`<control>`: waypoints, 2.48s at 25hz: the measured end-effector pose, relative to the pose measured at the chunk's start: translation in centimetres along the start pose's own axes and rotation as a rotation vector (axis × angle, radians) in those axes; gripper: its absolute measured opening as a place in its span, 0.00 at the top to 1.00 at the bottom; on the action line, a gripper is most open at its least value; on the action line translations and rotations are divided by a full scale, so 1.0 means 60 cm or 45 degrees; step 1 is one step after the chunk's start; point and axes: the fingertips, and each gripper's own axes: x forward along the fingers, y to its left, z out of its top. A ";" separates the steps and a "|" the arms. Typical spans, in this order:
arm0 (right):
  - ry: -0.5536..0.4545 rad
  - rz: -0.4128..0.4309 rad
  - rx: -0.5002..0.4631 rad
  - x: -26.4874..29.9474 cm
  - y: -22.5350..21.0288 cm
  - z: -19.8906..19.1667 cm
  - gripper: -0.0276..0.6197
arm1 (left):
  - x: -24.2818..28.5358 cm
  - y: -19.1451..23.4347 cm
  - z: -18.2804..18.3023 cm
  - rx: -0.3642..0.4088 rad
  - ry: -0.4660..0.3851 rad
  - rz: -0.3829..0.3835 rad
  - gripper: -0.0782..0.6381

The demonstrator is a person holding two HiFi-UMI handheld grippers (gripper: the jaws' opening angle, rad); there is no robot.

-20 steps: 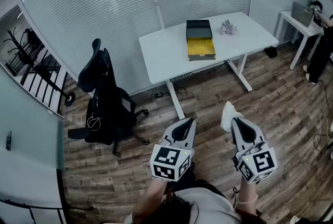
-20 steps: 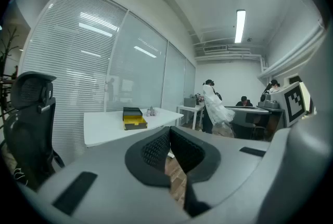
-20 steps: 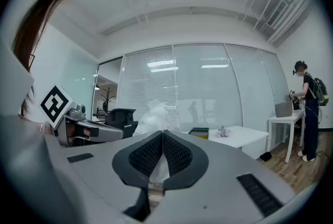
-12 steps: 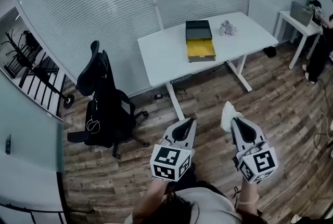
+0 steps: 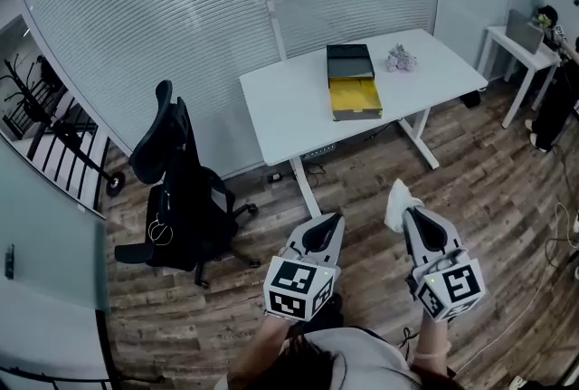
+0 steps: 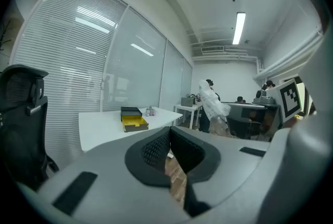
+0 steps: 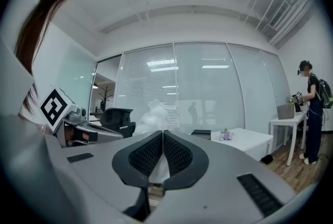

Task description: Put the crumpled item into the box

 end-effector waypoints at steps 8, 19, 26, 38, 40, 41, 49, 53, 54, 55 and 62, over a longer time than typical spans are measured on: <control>0.027 -0.014 -0.014 0.078 0.000 -0.002 0.91 | 0.027 0.064 -0.001 -0.016 0.012 -0.025 0.87; 0.057 -0.043 -0.047 0.161 0.014 -0.004 0.91 | 0.052 0.148 0.015 -0.023 -0.022 -0.057 0.87; 0.100 -0.053 -0.062 0.192 0.014 -0.007 0.91 | 0.071 0.180 0.019 -0.047 -0.024 -0.067 0.87; 0.090 -0.046 -0.052 0.230 -0.023 -0.011 0.91 | 0.117 0.191 0.023 -0.052 -0.024 -0.065 0.87; 0.088 -0.039 -0.046 0.240 -0.031 -0.013 0.91 | 0.129 0.196 0.025 -0.050 -0.022 -0.059 0.87; 0.087 -0.037 -0.043 0.245 -0.036 -0.014 0.91 | 0.135 0.198 0.025 -0.049 -0.021 -0.058 0.87; 0.084 -0.011 -0.015 0.288 -0.094 -0.023 0.91 | 0.204 0.213 0.038 -0.033 -0.006 -0.035 0.87; 0.093 0.008 0.000 0.320 -0.129 -0.029 0.91 | 0.247 0.227 0.046 -0.033 0.001 -0.014 0.87; 0.095 0.013 0.005 0.327 -0.137 -0.030 0.91 | 0.258 0.231 0.048 -0.035 0.004 -0.009 0.87; 0.097 0.019 0.008 0.335 -0.145 -0.031 0.91 | 0.270 0.234 0.050 -0.037 0.005 -0.004 0.87; 0.113 0.043 0.025 0.378 -0.210 -0.039 0.91 | 0.350 0.254 0.074 -0.039 0.008 0.015 0.87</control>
